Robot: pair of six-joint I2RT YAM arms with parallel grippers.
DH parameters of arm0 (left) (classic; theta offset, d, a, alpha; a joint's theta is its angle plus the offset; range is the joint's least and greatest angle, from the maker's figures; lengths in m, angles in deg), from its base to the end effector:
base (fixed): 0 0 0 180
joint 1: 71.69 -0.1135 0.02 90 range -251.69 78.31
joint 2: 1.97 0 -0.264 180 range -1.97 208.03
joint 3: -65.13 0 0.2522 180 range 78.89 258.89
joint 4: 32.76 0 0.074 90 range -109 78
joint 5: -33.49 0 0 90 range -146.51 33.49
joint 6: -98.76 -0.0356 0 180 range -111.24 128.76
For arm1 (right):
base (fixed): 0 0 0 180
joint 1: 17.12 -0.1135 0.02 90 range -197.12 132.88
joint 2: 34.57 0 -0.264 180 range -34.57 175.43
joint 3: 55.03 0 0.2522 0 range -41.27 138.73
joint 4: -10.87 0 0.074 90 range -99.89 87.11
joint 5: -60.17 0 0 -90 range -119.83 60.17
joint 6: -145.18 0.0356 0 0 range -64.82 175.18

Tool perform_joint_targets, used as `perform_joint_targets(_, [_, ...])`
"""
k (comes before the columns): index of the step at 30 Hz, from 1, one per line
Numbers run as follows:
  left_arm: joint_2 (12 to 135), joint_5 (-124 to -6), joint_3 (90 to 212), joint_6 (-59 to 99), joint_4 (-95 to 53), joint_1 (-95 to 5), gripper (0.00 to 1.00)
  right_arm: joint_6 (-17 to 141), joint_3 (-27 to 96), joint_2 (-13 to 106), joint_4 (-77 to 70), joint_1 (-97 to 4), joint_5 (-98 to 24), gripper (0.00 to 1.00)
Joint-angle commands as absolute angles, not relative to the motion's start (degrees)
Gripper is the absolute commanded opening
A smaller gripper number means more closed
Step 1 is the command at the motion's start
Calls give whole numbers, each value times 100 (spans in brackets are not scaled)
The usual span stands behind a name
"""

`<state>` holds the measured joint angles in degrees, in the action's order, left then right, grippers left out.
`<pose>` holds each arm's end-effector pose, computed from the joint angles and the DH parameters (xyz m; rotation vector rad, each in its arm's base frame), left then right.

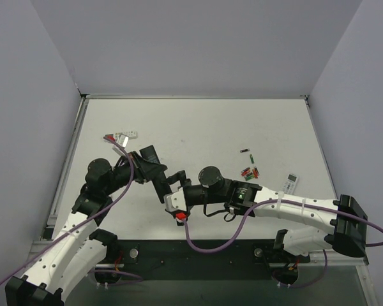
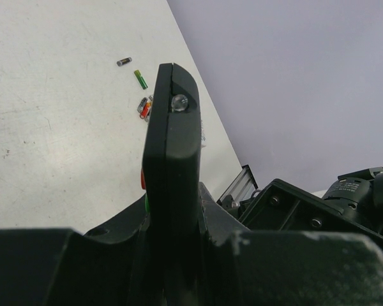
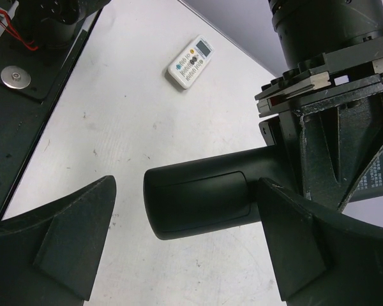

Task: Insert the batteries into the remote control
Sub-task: Remove the battery cover from the remote control.

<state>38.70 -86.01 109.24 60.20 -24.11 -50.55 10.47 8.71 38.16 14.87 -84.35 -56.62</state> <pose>0.1579 -0.0798 0.2911 -0.0527 1.8452 -1.3507 0.0998 0.2792 0.3170 -1.5736 0.6268 0.6827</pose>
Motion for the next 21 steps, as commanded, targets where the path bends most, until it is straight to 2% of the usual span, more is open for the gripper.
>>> perform_joint_targets(1, [3872,-8850,11106,6106,-2806,-5078,0,895,1129,3908,1355,-8480,-5752,84])
perform_joint_targets(11, [3943,-8833,11194,6123,-2806,-5148,0,833,1357,4084,564,-8489,-5857,68])
perform_joint_targets(21, [3978,-8833,11185,6246,-2858,-5376,0,877,1208,4032,406,-8489,-5769,39])
